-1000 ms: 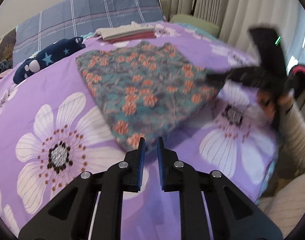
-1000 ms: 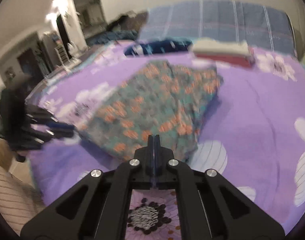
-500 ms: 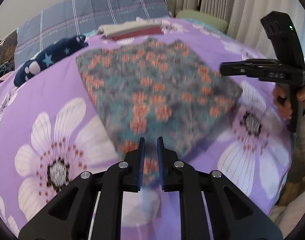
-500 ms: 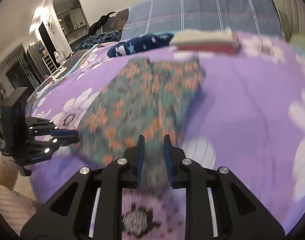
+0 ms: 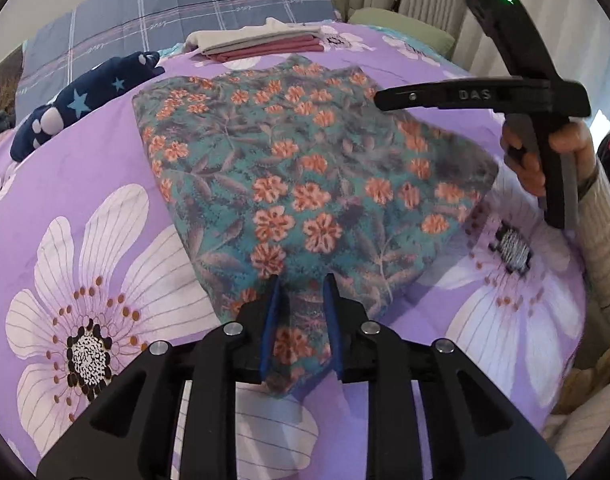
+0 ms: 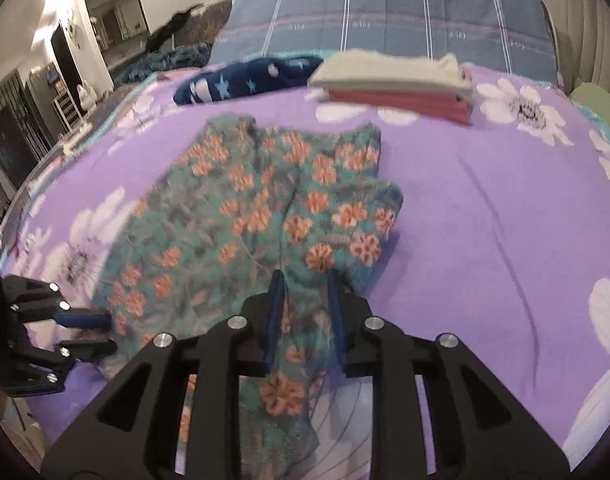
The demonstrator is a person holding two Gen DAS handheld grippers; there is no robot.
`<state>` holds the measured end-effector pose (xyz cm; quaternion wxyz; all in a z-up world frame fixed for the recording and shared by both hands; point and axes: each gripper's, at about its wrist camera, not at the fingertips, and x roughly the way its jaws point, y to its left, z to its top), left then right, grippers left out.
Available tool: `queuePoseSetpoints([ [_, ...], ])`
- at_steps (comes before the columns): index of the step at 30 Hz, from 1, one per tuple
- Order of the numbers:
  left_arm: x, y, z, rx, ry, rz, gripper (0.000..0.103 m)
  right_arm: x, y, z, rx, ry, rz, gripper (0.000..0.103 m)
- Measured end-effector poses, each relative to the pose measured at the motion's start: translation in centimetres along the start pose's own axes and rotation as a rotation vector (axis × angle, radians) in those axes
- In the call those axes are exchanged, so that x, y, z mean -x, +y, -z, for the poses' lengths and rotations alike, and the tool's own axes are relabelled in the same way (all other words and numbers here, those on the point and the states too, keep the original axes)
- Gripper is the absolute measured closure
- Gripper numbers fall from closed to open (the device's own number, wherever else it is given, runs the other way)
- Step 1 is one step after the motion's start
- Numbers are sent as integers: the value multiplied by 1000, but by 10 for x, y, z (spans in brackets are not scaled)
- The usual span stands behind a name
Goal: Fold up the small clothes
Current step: 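Grasp the folded shirt end with the left gripper while the right gripper grasps beside it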
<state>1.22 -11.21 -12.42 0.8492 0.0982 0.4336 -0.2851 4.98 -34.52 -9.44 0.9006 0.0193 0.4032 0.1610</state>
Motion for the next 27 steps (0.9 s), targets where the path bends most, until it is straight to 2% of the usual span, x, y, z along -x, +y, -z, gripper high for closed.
queuePoseSetpoints([
  [2,9,5,-10,25,-59,-18,80,8,-6,-7,-14,-27,1,72],
  [4,14,17,-22,56,-105,-65,76,9,-13,-16,-32,-46,19,69],
  [7,8,34,-36,109,-108,-123,72,4,-24,-30,-76,-54,-10,68],
  [10,-4,40,-47,100,-98,-165,65,-8,-20,-40,-70,-41,-46,68],
  [13,-14,41,-50,81,-90,-191,57,-30,-11,-49,-22,16,-2,69],
  [17,-26,46,-51,67,-63,-204,48,-58,-14,-47,-8,67,119,71],
  [19,-29,49,-51,67,-63,-209,44,-59,-20,-44,-28,55,92,70],
  [23,-28,54,-51,74,-63,-190,42,-45,-27,-41,-62,30,66,65],
  [27,-25,56,-52,80,-69,-180,37,-19,-38,-33,-106,14,27,54],
])
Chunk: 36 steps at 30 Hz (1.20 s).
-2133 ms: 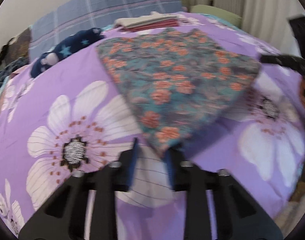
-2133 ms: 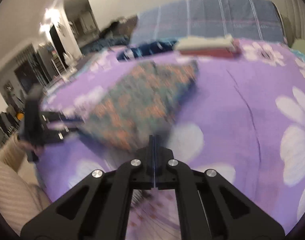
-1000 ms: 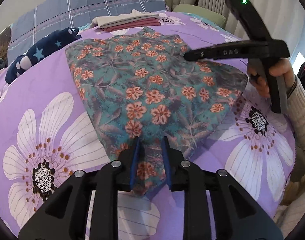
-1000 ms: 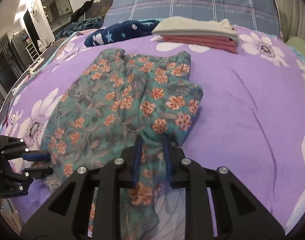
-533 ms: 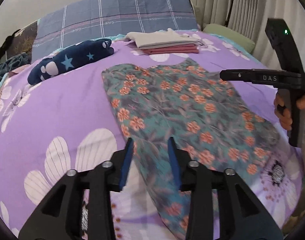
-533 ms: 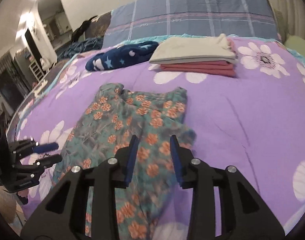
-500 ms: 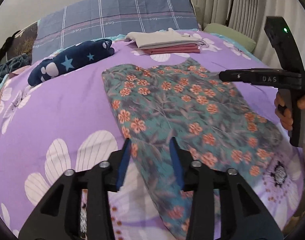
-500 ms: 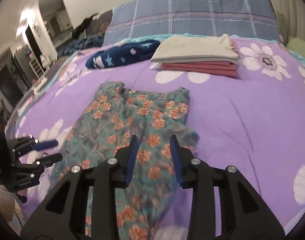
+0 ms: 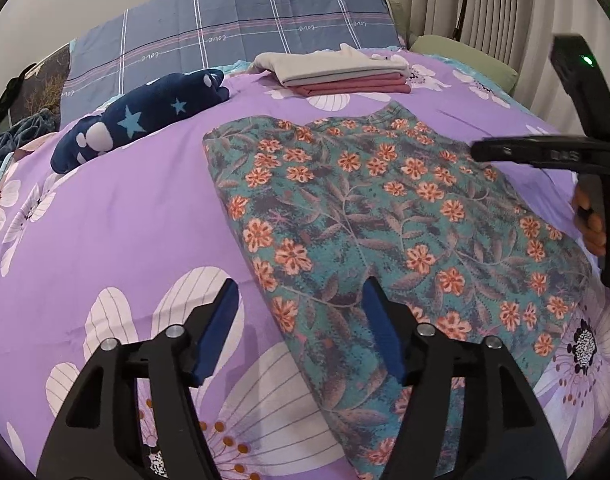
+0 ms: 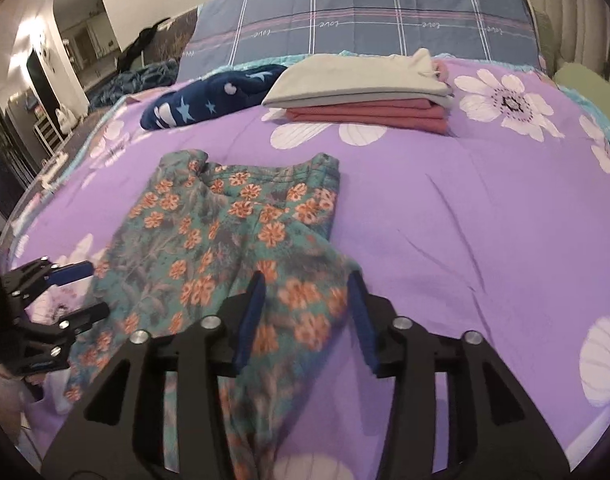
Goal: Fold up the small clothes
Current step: 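Grasp the folded shirt end with the left gripper while the right gripper grasps beside it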
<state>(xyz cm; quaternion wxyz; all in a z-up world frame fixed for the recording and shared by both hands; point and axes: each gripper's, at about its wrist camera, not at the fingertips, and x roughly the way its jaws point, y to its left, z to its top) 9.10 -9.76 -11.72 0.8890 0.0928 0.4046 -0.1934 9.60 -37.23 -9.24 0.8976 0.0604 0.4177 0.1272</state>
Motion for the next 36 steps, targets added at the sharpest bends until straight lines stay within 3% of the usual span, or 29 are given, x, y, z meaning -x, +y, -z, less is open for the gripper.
queuePoseSetpoints([
  [6,0,20,-2,82,7,73,33,27,-21,24,-85,47,-87,46],
  [9,-12,26,-3,96,63,166,31,25,-25,40,-103,110,-193,44],
  [12,-26,30,-4,124,97,230,30,13,-18,45,-78,164,-236,37],
  [17,-39,35,-16,151,93,287,30,-7,-18,28,-105,150,-352,44],
  [26,-75,34,-46,132,83,311,30,-40,2,-7,-9,180,-315,41],
  [28,-81,35,-52,134,74,312,31,-45,4,-12,8,176,-312,49],
  [30,-85,34,-57,121,67,296,42,-53,6,-14,18,186,-311,58],
  [32,-87,33,-62,109,63,277,64,-58,10,-16,26,184,-305,67],
  [34,-83,34,-64,104,48,263,78,-54,14,-17,38,169,-283,75],
  [36,-74,35,-65,94,20,257,84,-43,20,-17,71,133,-248,79],
])
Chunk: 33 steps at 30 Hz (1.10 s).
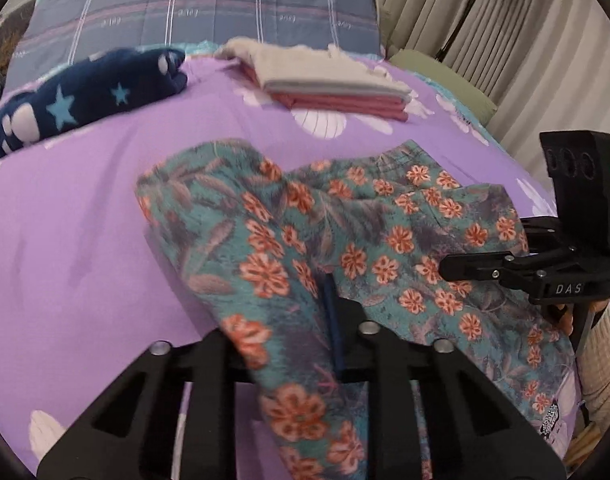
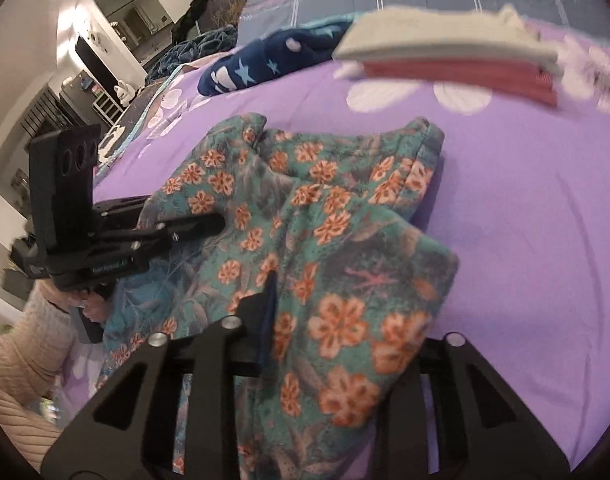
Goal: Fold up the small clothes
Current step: 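Lift the folded shirt with both grippers and carry it onto the clothes stack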
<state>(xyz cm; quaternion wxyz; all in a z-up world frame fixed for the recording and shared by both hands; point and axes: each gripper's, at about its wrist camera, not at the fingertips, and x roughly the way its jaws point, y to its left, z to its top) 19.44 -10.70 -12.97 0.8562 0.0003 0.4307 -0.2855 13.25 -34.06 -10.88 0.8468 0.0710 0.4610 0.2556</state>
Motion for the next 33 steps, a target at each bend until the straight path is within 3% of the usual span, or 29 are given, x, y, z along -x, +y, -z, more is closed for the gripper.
queuePoseSetpoints([
  [10,85,-59,-19,-182,-228,-74,88,89,67,8,174,-272,178,81],
  [15,125,-92,-37,-261,-343,-101,90,138,83,7,175,-417,219,82],
  [21,150,-128,-80,-377,-440,-170,91,179,88,-11,170,-531,265,83],
  [24,157,-140,-105,-409,-486,-169,91,198,84,-27,171,-585,298,83],
  [33,147,-171,-165,-512,-562,-232,91,230,51,-76,154,-695,408,82],
])
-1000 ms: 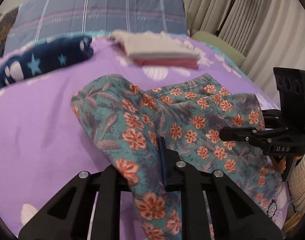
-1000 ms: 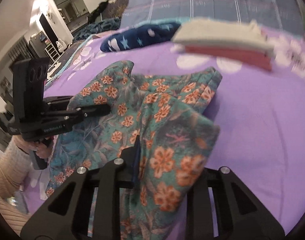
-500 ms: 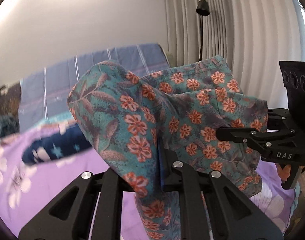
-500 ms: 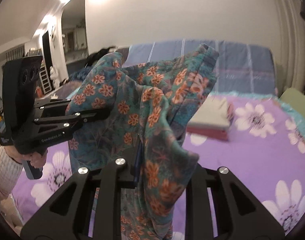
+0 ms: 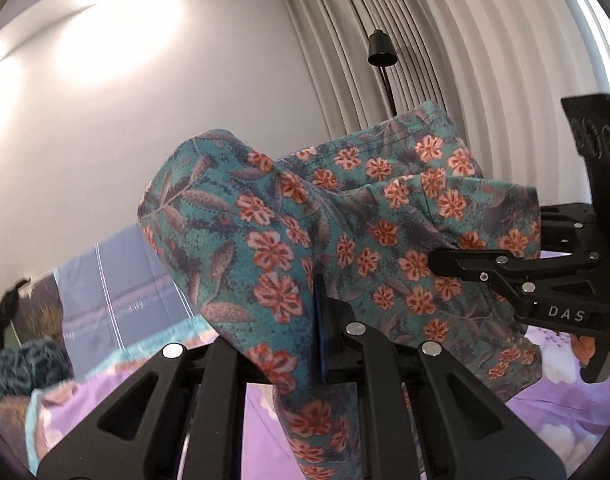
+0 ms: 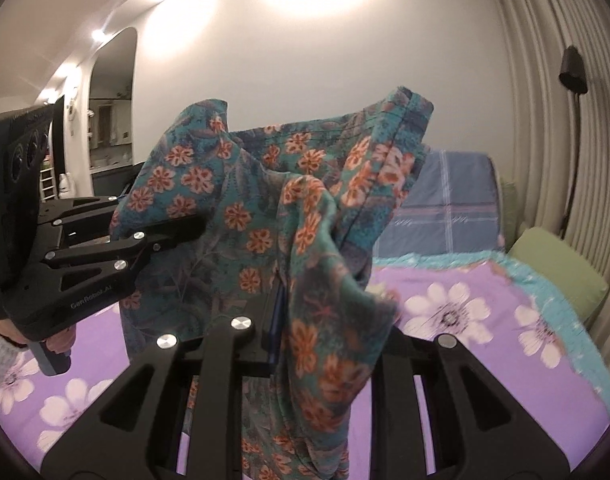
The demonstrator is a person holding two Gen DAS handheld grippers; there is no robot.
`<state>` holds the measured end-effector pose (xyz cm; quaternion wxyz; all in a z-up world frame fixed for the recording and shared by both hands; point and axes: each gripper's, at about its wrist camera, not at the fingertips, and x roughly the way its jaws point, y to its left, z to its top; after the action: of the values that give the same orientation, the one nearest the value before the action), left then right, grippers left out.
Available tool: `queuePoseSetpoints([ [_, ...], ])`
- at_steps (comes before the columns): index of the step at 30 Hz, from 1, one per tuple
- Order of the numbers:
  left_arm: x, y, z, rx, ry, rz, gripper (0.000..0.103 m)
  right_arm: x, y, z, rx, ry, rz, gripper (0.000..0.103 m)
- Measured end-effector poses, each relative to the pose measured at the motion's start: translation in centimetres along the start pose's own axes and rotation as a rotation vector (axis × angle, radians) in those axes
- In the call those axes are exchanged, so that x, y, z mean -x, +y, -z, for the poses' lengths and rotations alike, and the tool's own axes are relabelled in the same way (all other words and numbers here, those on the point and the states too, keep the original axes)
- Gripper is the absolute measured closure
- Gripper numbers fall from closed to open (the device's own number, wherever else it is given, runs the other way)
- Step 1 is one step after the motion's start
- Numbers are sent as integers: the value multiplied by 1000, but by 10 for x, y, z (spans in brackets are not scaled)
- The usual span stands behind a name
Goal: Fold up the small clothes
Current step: 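Lift the folded shirt with both grippers and carry it onto the clothes stack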
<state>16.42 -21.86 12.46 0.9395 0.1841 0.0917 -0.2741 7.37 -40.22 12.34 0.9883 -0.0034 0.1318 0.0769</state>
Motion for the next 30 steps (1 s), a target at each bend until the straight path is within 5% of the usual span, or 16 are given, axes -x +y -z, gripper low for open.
queuePoseSetpoints([
  [14,-65,16,-17,-46,-7,-72,91,-55,-23,-17,-14,-27,78,82],
  [30,-146,28,-6,-71,64,-145,91,-128,-34,-20,-95,43,126,82],
])
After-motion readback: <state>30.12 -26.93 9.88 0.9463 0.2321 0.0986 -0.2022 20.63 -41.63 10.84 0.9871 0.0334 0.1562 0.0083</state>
